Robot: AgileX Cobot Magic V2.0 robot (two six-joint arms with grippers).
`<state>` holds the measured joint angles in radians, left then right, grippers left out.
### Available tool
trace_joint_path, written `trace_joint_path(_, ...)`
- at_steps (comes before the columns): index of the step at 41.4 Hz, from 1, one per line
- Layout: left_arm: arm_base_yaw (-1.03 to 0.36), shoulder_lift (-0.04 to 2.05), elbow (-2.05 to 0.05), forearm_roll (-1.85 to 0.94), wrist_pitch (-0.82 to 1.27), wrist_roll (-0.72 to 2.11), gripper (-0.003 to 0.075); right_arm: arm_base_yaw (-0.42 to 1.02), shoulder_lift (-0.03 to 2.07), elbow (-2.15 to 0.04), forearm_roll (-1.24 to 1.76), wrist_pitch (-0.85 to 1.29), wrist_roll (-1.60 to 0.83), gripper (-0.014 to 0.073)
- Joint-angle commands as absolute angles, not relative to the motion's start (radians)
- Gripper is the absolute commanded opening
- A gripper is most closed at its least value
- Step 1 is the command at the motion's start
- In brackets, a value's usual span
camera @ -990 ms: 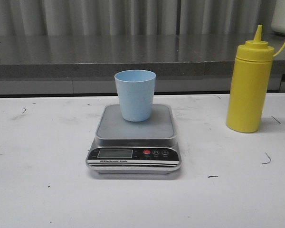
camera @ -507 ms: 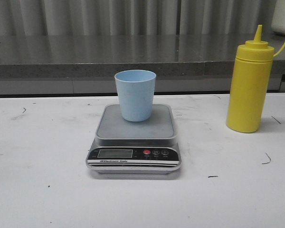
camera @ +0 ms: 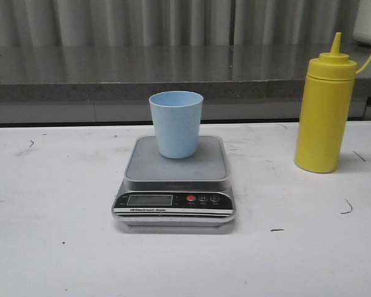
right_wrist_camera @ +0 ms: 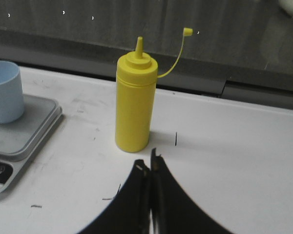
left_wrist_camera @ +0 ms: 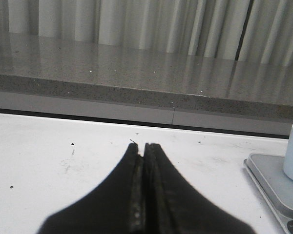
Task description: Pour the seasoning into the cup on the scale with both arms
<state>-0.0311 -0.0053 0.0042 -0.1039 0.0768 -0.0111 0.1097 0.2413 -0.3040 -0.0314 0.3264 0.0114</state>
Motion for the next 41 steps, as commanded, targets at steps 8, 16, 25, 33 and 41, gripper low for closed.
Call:
trace_joint_path(8, -0.031, -0.022, 0.028, -0.113, 0.000, -0.010, -0.0020, 0.029, 0.039, -0.022, 0.000, -0.106, 0.000, -0.0067)
trace_joint_path(16, -0.031, -0.022, 0.028, -0.113, 0.000, -0.010, -0.0020, 0.020, -0.028, 0.020, 0.000, -0.078, 0.000, -0.0067)
trace_joint_path(25, -0.031, -0.022, 0.028, -0.113, 0.000, -0.010, -0.0020, 0.017, -0.028, 0.020, 0.000, -0.065, 0.000, -0.0067)
trace_joint_path(33, -0.031, -0.022, 0.028, -0.113, 0.000, -0.010, -0.0020, 0.016, -0.028, 0.020, 0.000, -0.065, 0.000, -0.0067)
trace_joint_path(41, -0.031, -0.022, 0.028, -0.113, 0.000, -0.010, -0.0020, 0.016, -0.028, 0.020, 0.000, -0.065, 0.000, -0.0067)
